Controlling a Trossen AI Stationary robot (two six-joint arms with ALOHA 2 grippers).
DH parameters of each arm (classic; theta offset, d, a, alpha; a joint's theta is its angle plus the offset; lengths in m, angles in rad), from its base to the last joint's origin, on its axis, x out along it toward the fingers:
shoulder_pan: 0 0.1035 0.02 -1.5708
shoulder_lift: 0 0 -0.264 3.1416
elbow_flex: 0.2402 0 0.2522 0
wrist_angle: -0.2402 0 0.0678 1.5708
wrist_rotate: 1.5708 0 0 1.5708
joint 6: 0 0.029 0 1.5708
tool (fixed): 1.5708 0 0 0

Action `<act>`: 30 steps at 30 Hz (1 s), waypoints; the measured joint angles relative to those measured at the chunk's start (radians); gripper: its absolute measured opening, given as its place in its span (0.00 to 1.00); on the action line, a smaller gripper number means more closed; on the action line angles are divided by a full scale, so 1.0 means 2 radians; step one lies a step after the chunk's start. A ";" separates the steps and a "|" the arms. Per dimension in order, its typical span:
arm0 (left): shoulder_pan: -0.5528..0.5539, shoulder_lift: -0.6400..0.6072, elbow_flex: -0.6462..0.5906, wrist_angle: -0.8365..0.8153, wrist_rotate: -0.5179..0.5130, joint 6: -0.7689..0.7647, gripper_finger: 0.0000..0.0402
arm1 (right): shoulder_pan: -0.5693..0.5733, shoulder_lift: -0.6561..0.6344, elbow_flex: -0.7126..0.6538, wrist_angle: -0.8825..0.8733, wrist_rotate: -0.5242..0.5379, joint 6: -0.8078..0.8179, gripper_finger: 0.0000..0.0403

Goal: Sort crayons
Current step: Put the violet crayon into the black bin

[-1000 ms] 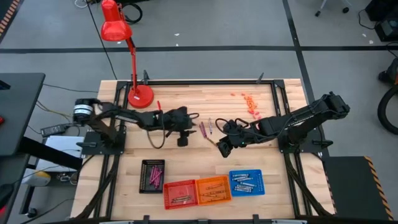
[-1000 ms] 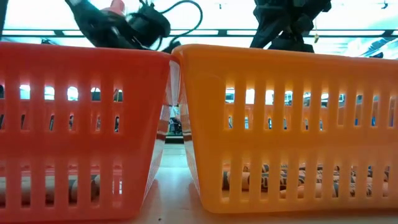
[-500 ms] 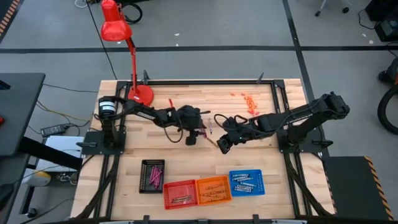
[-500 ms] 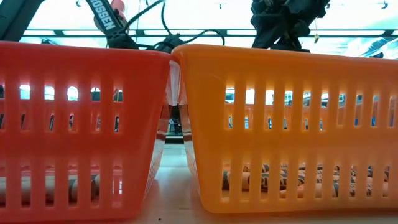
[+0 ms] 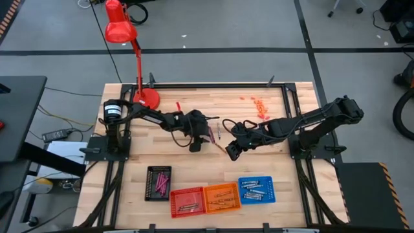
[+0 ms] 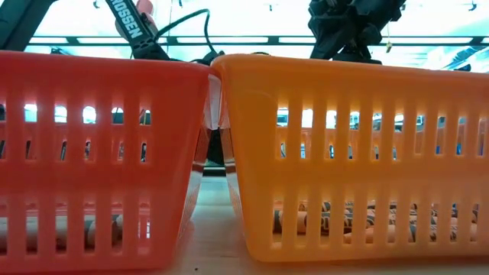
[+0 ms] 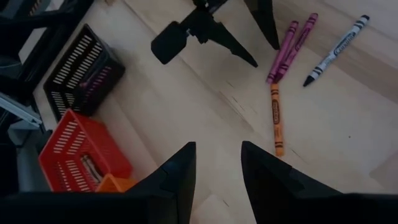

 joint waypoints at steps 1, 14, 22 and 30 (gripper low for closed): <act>-0.001 -0.004 0.000 -0.002 0.000 0.000 0.38 | 0.001 0.000 0.000 0.000 0.000 0.000 0.33; 0.002 0.008 0.021 0.007 -0.001 0.025 0.38 | 0.008 0.000 0.000 0.015 0.000 0.002 0.33; 0.008 0.029 0.027 -0.007 0.002 0.028 0.38 | 0.008 0.000 0.000 0.026 -0.007 0.006 0.33; 0.008 0.023 0.028 -0.049 0.000 0.028 0.38 | 0.008 0.000 0.000 0.025 -0.007 0.000 0.33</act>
